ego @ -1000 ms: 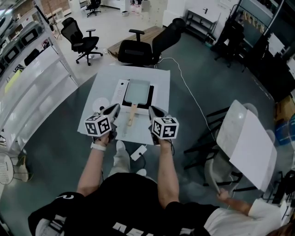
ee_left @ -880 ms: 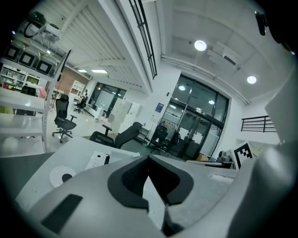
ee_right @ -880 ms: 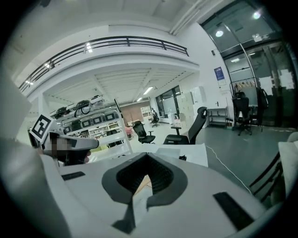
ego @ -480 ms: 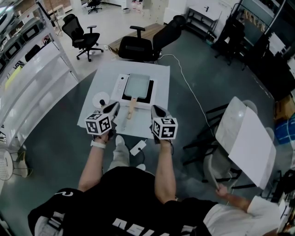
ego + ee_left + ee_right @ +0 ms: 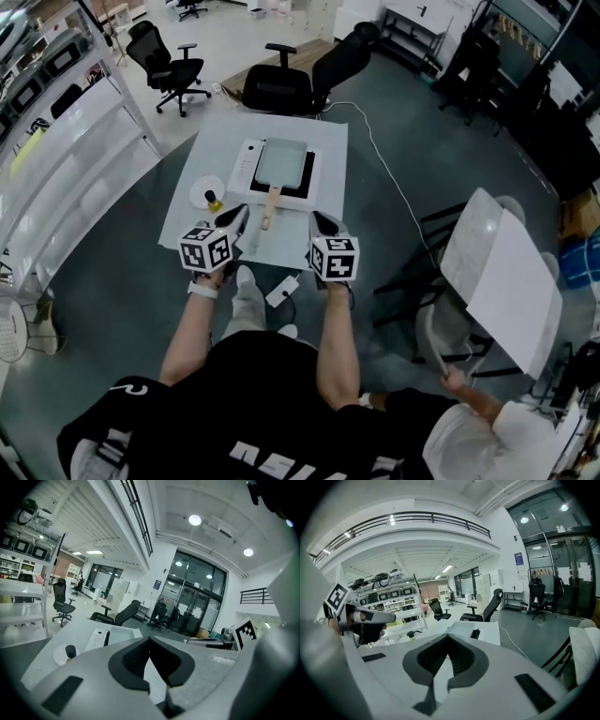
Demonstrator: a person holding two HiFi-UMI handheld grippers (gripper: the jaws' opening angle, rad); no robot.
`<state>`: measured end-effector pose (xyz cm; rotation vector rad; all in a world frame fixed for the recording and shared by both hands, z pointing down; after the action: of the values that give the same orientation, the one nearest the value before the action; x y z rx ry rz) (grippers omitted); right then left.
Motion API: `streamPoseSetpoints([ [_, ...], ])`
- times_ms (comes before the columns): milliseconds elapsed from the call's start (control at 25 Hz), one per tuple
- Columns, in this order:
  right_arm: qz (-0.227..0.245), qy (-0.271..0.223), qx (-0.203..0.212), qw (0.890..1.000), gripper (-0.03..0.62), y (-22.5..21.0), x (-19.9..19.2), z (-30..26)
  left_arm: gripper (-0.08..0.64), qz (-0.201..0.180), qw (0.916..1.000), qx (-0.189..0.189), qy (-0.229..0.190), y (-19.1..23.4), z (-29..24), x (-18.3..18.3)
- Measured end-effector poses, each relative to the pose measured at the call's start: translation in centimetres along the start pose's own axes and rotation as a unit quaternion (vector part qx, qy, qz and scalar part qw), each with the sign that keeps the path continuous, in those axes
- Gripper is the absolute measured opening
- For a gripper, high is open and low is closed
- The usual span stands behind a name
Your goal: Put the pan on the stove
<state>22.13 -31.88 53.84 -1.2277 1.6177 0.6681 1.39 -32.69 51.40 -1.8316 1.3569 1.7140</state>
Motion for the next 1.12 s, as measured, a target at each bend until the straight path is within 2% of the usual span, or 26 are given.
streamPoseSetpoints([
  [1120, 0.008, 0.004, -0.008, 1.000, -0.005, 0.4, -0.6, 2.1, -0.002, -0.009, 0.9999, -0.008, 0.001, -1.6, 0.7, -0.6],
])
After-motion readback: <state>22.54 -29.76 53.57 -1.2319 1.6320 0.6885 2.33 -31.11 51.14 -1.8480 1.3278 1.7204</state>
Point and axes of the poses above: the fingertips, and each gripper's own axes: z backward along the fingers, y to its left, x out of its top, the point moved 4 cm from there along z, backward along the fingers, and after that the axes turned 1 degree about -y, right-handed, at the moved point
